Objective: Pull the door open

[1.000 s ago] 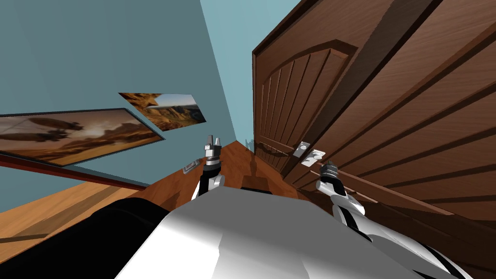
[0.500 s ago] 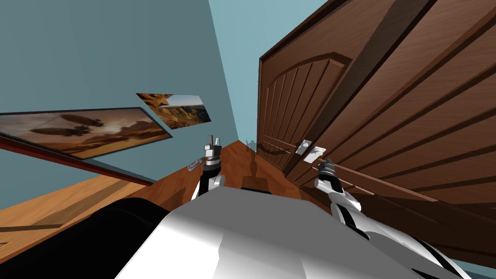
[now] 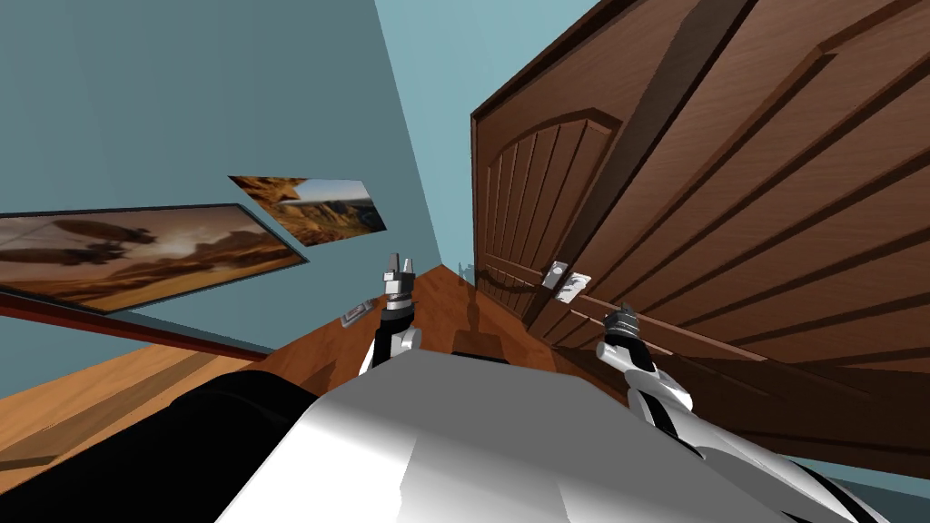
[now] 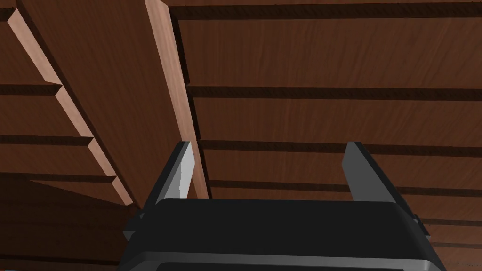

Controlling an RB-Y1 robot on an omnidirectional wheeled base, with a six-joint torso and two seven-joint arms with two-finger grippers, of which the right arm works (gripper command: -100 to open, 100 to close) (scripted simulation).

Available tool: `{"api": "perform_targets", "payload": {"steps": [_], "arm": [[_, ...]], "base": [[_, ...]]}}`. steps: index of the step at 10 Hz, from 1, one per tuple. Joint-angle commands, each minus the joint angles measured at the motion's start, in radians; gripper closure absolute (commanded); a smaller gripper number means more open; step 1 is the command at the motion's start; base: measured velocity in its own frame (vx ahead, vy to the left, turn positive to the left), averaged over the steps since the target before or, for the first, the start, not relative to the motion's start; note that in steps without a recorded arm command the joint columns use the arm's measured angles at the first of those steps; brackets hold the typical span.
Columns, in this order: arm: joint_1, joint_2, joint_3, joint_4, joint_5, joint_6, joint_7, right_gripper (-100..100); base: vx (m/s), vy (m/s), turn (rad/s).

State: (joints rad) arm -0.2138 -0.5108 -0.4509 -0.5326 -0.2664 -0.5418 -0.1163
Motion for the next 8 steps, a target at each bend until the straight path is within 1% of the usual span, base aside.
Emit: {"api": "perform_targets", "payload": {"steps": [1, 2, 4, 5, 6, 7, 8], "arm": [[-0.007, -0.005, -0.001, 0.021, 0.0, -0.012, -0.002, -100], [-0.013, -0.003, 0.001, 0.019, 0.001, -0.014, 0.0, -100], [-0.035, 0.004, 0.009, 0.01, 0.004, -0.016, 0.001, -100], [-0.035, 0.004, 0.009, 0.01, 0.004, -0.016, 0.001, -100], [-0.026, 0.011, 0.004, -0.01, 0.002, -0.005, 0.009, -100], [-0.026, 0.011, 0.004, -0.01, 0.002, -0.005, 0.009, 100], [-0.026, 0.011, 0.004, -0.01, 0.002, -0.005, 0.009, 100]], "base": [[0.157, -0.14, 0.027], [0.201, -0.066, 0.083], [0.268, 0.008, 0.163], [0.174, 0.023, 0.066], [0.062, 0.008, 0.008], [0.0, 0.0, 0.0], [-0.02, -0.002, 0.015]]}}
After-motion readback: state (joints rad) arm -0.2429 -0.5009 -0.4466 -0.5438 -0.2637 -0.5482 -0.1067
